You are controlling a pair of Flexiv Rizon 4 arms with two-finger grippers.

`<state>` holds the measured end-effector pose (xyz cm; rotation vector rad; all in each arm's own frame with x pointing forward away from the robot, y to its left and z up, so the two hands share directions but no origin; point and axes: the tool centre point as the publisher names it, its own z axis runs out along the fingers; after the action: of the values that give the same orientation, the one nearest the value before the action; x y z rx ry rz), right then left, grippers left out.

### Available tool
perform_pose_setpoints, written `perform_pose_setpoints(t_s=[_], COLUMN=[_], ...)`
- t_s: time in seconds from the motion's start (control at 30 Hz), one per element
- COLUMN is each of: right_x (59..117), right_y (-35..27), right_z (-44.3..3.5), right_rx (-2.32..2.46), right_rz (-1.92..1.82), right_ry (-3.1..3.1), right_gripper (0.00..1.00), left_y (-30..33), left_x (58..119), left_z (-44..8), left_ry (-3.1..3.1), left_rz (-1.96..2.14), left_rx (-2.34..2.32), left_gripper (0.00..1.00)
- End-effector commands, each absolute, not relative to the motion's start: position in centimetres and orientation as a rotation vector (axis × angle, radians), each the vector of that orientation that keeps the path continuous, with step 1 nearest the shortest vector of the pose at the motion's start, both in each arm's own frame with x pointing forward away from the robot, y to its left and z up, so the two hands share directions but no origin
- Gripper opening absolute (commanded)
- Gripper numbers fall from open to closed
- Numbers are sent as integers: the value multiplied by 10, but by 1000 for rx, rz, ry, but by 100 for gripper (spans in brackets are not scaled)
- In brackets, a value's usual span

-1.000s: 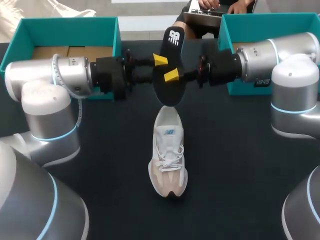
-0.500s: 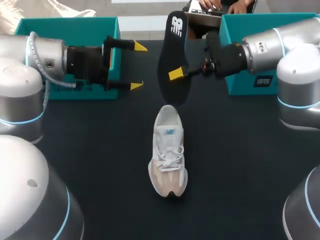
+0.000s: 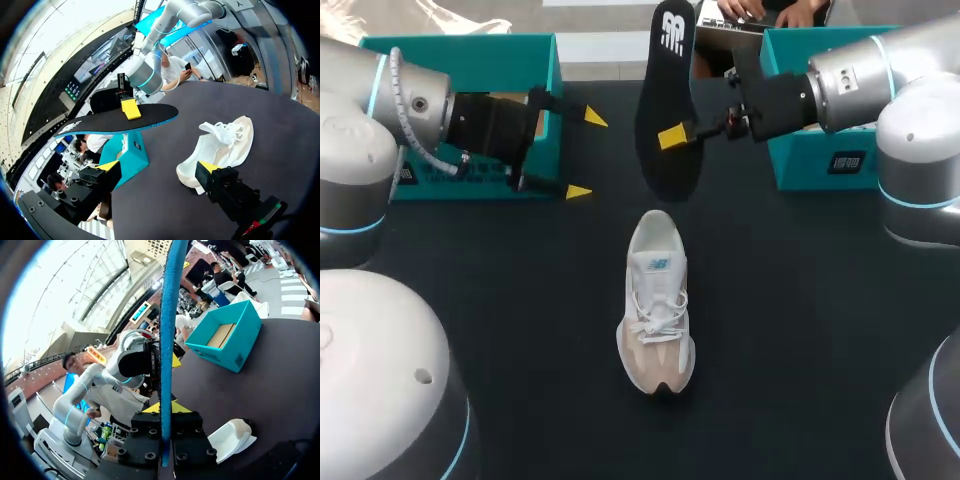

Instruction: Take the shoe out of the shoebox, open the shoe tongue, remove and reinsert the insole, then place the shoe into the shoebox

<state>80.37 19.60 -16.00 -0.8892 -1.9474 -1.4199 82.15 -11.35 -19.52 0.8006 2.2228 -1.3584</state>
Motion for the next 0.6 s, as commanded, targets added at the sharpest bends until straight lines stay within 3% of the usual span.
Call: perform_pose_setpoints(t_s=[0.03, 0.17, 0.6], right_x=[803, 803, 816], right_y=[197, 197, 205], right_z=[-160, -160, -222], right_rx=[-894, -894, -608], right_rz=[-1418, -1418, -1435], right_ry=[-1950, -1950, -2278], right_gripper=[0, 0, 0], left_y=[-113, -112, -104], left_x=[823, 818, 798], left_z=[-194, -210, -285], left_ry=[2244, 2305, 2440], left_rz=[-1353, -1375, -1352], left_rx=[821, 806, 726], left_gripper=[100, 100, 100])
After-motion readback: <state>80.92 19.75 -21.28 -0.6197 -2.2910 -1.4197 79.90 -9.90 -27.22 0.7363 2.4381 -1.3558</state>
